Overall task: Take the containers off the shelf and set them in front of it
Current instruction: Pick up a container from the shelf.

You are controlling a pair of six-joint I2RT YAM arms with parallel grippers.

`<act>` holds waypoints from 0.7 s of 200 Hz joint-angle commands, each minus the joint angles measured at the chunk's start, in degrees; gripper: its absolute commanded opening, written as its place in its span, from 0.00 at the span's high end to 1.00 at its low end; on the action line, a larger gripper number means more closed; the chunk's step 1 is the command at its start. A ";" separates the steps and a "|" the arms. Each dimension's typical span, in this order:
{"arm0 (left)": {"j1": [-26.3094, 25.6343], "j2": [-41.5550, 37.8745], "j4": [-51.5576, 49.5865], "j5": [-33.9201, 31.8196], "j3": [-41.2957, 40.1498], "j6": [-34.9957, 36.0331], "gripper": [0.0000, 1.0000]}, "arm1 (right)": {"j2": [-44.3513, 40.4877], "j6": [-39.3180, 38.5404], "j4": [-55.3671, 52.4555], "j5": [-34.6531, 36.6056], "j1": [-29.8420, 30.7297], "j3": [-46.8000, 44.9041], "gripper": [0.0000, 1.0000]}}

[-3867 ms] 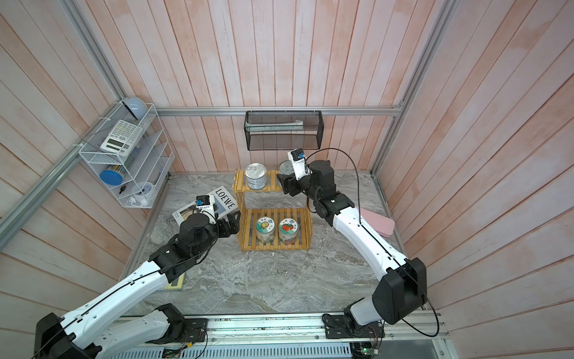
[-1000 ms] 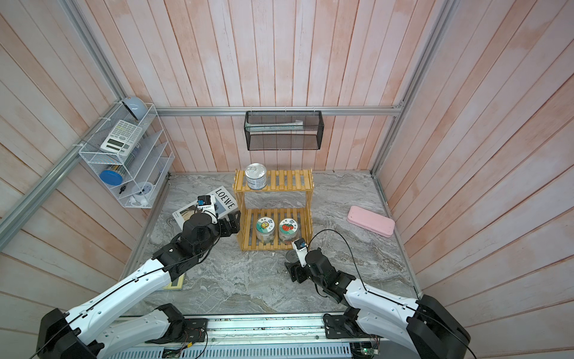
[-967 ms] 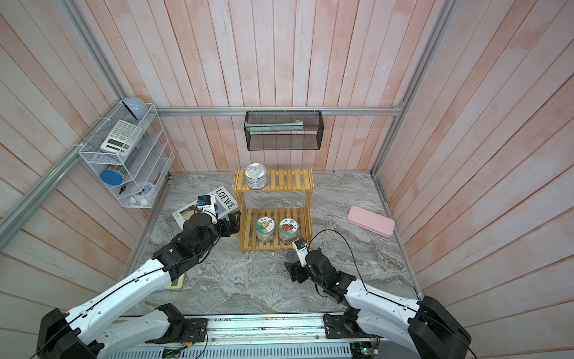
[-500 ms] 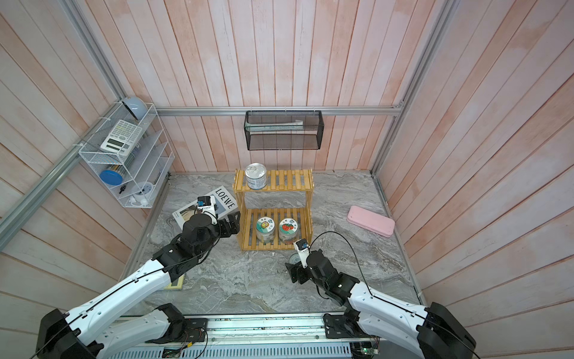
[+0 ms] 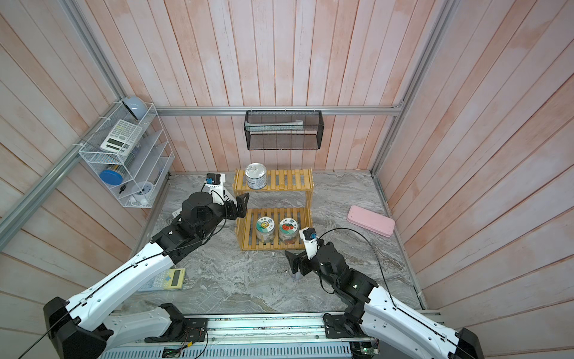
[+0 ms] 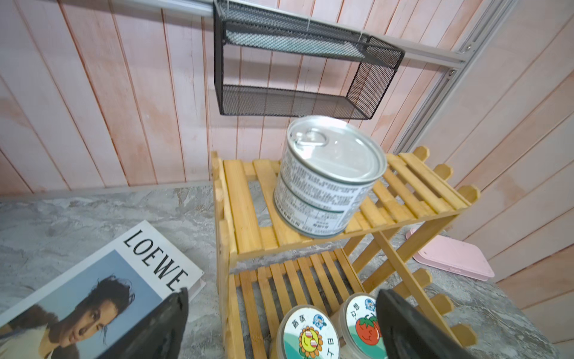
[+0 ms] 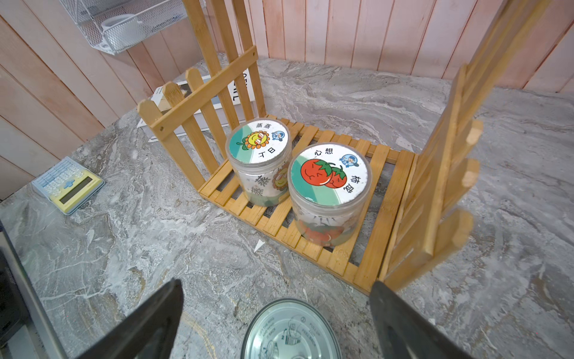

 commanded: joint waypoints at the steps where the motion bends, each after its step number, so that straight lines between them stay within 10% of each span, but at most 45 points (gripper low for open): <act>1: -0.14 3.82 -0.40 2.52 4.43 5.99 0.00 | -0.44 -1.01 -4.36 1.37 0.35 1.99 0.02; 140: 0.40 18.71 -1.42 3.36 19.19 8.53 0.00 | -3.04 -2.24 -5.66 3.46 -0.67 2.30 0.02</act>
